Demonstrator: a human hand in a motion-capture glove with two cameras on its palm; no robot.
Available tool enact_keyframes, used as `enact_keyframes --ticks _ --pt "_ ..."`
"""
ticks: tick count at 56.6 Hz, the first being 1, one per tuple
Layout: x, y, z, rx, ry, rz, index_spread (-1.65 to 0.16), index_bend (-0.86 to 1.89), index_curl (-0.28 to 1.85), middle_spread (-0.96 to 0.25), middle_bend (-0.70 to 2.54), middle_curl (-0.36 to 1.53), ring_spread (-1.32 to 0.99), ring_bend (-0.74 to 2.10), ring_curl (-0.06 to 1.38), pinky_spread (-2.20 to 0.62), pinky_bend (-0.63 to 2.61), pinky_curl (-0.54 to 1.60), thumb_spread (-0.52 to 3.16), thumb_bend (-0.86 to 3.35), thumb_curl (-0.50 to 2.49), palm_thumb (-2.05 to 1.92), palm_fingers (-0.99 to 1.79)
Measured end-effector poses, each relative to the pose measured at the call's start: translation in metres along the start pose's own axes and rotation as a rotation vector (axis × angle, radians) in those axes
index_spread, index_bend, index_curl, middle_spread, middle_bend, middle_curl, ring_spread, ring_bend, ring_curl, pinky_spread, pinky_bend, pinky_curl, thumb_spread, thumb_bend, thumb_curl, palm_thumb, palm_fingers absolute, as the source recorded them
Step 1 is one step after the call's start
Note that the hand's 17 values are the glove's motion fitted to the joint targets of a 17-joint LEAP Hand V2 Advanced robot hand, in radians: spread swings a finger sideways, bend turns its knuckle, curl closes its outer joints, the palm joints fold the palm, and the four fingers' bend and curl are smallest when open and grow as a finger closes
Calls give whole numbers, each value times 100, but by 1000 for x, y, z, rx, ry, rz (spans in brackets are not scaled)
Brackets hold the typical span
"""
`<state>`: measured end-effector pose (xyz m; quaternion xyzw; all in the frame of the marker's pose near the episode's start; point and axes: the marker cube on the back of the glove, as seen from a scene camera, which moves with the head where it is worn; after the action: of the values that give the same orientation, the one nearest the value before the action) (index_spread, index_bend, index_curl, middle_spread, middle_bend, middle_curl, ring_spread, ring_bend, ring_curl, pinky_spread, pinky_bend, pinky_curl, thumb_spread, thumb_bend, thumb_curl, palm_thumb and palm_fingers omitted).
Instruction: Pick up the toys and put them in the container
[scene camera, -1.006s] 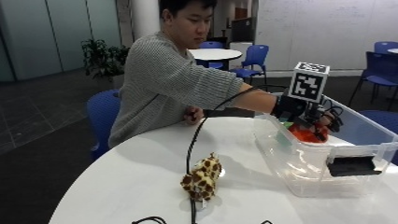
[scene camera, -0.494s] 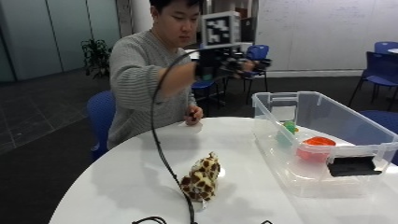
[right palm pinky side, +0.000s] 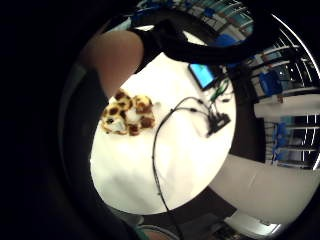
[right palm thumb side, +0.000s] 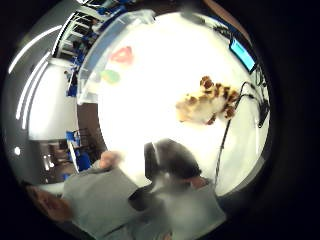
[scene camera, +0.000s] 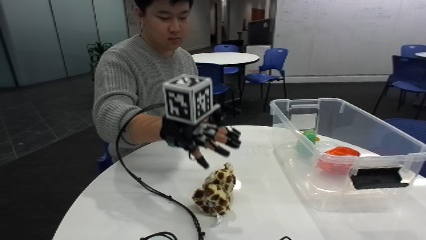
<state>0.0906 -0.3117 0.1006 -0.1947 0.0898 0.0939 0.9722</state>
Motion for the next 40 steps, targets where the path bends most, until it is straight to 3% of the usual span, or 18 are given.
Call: enact_keyframes --ticks 14,27,33,40 --pt "2 -6 117 -182 -7 74 -39 12 29 -19 14 26 -12 22 37 5 105 35 122 -1 32 7 -9" --pt "-4 -13 130 -131 45 56 -42 24 33 -22 19 28 -14 17 33 0 114 37 124 0 33 14 8" --pt "-8 -18 131 -117 67 46 -42 30 36 -24 26 31 -20 22 34 -7 105 34 126 1 35 20 31" --pt "-11 -21 131 -52 62 10 -41 22 37 -28 57 43 -31 35 38 -17 93 30 128 7 41 34 61"
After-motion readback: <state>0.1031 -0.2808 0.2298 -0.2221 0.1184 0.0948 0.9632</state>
